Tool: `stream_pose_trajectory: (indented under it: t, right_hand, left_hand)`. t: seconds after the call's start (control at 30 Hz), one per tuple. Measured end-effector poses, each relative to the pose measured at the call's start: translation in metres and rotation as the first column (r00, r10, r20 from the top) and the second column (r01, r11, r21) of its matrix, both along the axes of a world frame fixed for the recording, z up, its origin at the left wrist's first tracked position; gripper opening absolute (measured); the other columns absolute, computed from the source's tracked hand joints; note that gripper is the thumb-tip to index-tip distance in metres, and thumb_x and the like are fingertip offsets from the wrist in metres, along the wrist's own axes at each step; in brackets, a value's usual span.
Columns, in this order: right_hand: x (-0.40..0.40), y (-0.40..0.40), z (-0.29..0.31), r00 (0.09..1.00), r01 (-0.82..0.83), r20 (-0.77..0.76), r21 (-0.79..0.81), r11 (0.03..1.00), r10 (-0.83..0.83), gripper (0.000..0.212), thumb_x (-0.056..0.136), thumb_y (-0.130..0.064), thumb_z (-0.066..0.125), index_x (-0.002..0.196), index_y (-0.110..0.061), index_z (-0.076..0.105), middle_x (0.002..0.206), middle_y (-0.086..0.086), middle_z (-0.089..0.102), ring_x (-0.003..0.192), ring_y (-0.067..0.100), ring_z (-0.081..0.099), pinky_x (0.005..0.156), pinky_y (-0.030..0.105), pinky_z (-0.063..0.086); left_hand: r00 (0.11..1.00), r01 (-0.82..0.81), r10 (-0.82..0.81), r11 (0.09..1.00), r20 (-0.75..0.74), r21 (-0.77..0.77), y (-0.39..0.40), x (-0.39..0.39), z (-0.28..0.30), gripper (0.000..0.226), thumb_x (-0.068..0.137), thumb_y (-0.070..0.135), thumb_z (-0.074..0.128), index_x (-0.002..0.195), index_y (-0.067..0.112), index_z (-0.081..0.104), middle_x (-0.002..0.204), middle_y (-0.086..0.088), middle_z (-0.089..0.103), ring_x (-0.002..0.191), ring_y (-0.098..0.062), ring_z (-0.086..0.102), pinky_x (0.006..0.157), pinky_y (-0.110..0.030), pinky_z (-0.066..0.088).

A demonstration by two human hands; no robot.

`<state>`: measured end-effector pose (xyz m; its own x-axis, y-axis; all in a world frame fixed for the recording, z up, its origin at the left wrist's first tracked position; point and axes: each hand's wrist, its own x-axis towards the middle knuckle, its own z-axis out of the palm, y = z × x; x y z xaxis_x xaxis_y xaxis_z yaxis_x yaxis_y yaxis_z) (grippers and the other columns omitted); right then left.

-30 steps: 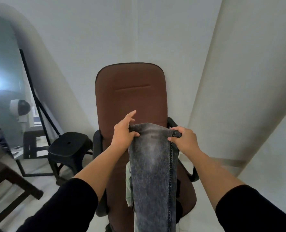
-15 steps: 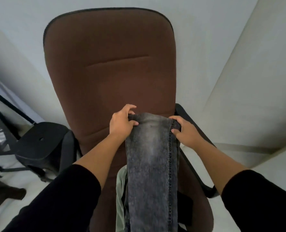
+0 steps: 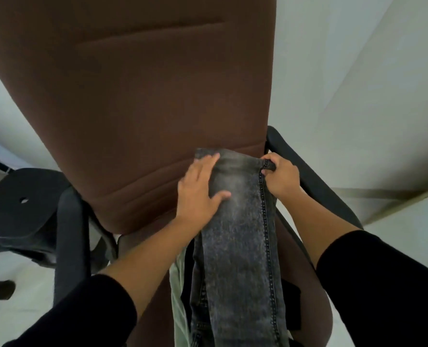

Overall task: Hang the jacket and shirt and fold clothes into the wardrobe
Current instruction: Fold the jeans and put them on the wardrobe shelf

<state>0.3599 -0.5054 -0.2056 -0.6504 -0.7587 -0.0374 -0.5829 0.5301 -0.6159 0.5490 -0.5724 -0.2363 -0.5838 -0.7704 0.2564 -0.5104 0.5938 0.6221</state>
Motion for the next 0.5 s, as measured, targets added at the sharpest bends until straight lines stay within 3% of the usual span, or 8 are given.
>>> stream_pose_trajectory:
  t: [0.07, 0.13, 0.2, 0.3, 0.4, 0.5]
  right_hand:
    - [-0.003, 0.001, -0.006, 1.000, 0.012, 0.024, -0.014, 1.000, -0.012, 0.025, 0.090, -0.009, 0.058, 0.112, -0.018, 0.063, 0.108, 0.006, 0.068, 0.101, 0.025, 0.060, 0.071, 0.020, 0.034]
    - [-0.006, 0.002, -0.013, 0.997, 0.005, 0.080, -0.034, 0.999, -0.003, 0.024, 0.090, -0.009, 0.058, 0.112, -0.018, 0.064, 0.107, 0.005, 0.067, 0.102, 0.024, 0.059, 0.075, 0.021, 0.036]
    - [-0.009, 0.004, -0.020, 0.990, -0.025, 0.140, -0.054, 0.998, 0.032, 0.023, 0.089, -0.010, 0.060, 0.111, -0.018, 0.064, 0.106, 0.004, 0.065, 0.102, 0.023, 0.059, 0.081, 0.026, 0.042]
    - [-0.010, 0.011, -0.029, 0.980, -0.087, 0.169, -0.100, 0.991, 0.103, 0.022, 0.088, -0.009, 0.062, 0.108, -0.016, 0.066, 0.101, 0.002, 0.064, 0.102, 0.023, 0.059, 0.089, 0.032, 0.047]
    - [-0.009, 0.030, -0.039, 0.966, -0.149, 0.192, -0.138, 0.979, 0.174, 0.018, 0.086, -0.007, 0.064, 0.100, -0.017, 0.068, 0.095, 0.001, 0.064, 0.098, 0.023, 0.061, 0.091, 0.037, 0.049]
    - [-0.004, 0.062, -0.047, 0.932, -0.223, 0.261, -0.126, 0.967, 0.250, 0.017, 0.085, -0.005, 0.065, 0.094, -0.019, 0.069, 0.094, 0.003, 0.066, 0.095, 0.020, 0.061, 0.091, 0.036, 0.049]
  left_hand:
    - [0.930, 0.333, -0.328, 0.943, 0.168, 0.000, 0.039, 0.020, -0.035, 0.092, 0.069, 0.066, 0.064, 0.145, 0.038, 0.020, 0.153, 0.014, 0.019, 0.144, -0.008, 0.010, 0.114, -0.053, 0.018]
    - [0.741, 0.593, -0.586, 0.800, 0.327, 0.089, 0.072, 0.037, -0.068, 0.100, 0.066, 0.074, 0.058, 0.147, 0.042, 0.007, 0.156, 0.018, -0.002, 0.144, -0.005, -0.010, 0.115, -0.051, -0.011]
    - [0.623, 0.684, -0.631, 0.726, 0.462, 0.069, 0.090, 0.044, -0.100, 0.103, 0.067, 0.079, 0.049, 0.147, 0.041, -0.004, 0.157, 0.013, -0.013, 0.144, -0.011, -0.017, 0.109, -0.047, -0.026]
    - [0.590, 0.623, -0.466, 0.782, 0.659, -0.005, 0.098, 0.039, -0.127, 0.107, 0.069, 0.083, 0.038, 0.148, 0.032, -0.012, 0.156, 0.003, -0.017, 0.145, -0.021, -0.012, 0.110, -0.051, -0.021]
    - [0.388, 0.494, -0.436, 0.842, 0.812, 0.216, 0.093, 0.024, -0.141, 0.102, 0.079, 0.075, 0.040, 0.143, 0.030, -0.026, 0.151, 0.002, -0.033, 0.140, -0.023, -0.027, 0.110, -0.054, -0.017]
    - [0.358, 0.325, -0.388, 0.904, 0.849, 0.277, 0.098, 0.012, -0.143, 0.097, 0.084, 0.067, 0.043, 0.146, 0.028, -0.021, 0.153, -0.001, -0.029, 0.142, -0.024, -0.023, 0.114, -0.055, -0.010]
